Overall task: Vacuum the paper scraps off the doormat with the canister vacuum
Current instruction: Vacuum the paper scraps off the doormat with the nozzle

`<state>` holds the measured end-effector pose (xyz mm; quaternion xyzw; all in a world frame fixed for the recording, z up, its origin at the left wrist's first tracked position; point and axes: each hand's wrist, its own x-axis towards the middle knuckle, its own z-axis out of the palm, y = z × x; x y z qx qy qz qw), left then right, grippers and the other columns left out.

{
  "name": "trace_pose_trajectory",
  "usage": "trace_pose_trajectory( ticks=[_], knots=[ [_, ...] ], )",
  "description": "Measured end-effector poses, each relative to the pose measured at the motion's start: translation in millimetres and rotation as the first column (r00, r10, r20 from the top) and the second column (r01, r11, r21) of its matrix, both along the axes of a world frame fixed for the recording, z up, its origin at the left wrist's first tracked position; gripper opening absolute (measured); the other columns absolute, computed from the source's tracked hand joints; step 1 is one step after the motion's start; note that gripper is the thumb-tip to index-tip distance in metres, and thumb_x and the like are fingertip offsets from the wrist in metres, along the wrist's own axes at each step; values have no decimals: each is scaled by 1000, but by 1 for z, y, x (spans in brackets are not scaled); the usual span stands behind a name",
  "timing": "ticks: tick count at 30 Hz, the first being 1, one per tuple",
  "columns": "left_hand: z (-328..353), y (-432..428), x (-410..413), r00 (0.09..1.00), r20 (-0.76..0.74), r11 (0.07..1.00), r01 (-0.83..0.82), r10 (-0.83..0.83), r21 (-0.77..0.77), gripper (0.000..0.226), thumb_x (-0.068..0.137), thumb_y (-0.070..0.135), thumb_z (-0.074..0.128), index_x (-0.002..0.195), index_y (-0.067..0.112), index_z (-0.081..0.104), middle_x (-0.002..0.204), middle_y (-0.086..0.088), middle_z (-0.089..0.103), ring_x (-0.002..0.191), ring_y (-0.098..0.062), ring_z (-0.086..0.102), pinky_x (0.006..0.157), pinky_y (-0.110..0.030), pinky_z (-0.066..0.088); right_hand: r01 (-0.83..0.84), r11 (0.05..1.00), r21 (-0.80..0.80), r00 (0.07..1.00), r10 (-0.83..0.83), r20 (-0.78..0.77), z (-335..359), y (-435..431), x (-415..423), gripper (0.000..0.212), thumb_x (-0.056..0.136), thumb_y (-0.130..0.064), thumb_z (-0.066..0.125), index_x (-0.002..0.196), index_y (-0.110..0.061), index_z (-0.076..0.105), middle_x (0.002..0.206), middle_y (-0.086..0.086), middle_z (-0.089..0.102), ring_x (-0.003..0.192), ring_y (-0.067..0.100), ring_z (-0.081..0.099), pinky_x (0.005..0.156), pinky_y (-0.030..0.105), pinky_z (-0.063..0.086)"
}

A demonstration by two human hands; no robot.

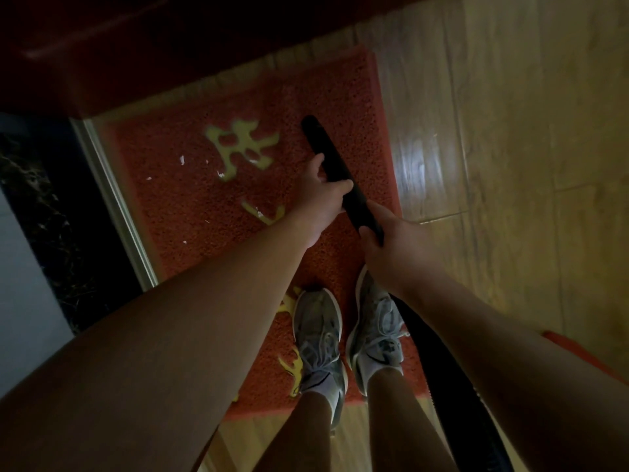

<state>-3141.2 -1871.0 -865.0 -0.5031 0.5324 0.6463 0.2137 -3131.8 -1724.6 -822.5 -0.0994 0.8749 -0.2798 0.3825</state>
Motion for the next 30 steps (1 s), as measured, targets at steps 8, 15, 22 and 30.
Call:
trace_pose_trajectory(
  ticks=[8, 15, 22, 30],
  knots=[
    [1, 1, -3, 1000, -9, 1000, -24, 24, -3, 76, 95, 1, 62, 158, 23, 26, 143, -13, 50, 122, -27, 59, 93, -40, 59, -36, 999, 13, 999, 36, 6, 2, 0, -9, 46, 101, -28, 47, 147, -27, 46, 80, -2, 59, 74, 24, 61, 60, 28, 36],
    [2, -16, 15, 998, -3, 998, -69, 69, -8, 75, 97, 4, 62, 159, 25, 24, 153, -12, 40, 122, -24, 58, 78, -25, 60, -91, 996, -22, 995, 92, 28, 2, -15, -2, 43, 102, -27, 47, 145, -32, 48, 74, -5, 58, 64, 19, 59, 57, 30, 46],
    [1, -24, 35, 994, 14, 994, -110, 110, -19, 74, 98, 4, 62, 158, 25, 25, 152, -11, 43, 123, -24, 57, 71, -22, 58, -141, 989, -50, 990, 142, 24, -2, -22, 13, 44, 102, -26, 47, 146, -29, 47, 74, 0, 64, 60, 17, 59, 55, 33, 48],
    [0, -30, 51, 989, 9, 988, -150, 150, -40, 74, 97, 3, 62, 158, 23, 27, 151, -10, 43, 117, -21, 57, 69, -22, 58, -181, 983, -38, 983, 182, 30, -1, -29, 22, 47, 101, -25, 48, 149, -28, 45, 76, 2, 62, 63, 22, 59, 60, 35, 51]
  ],
)
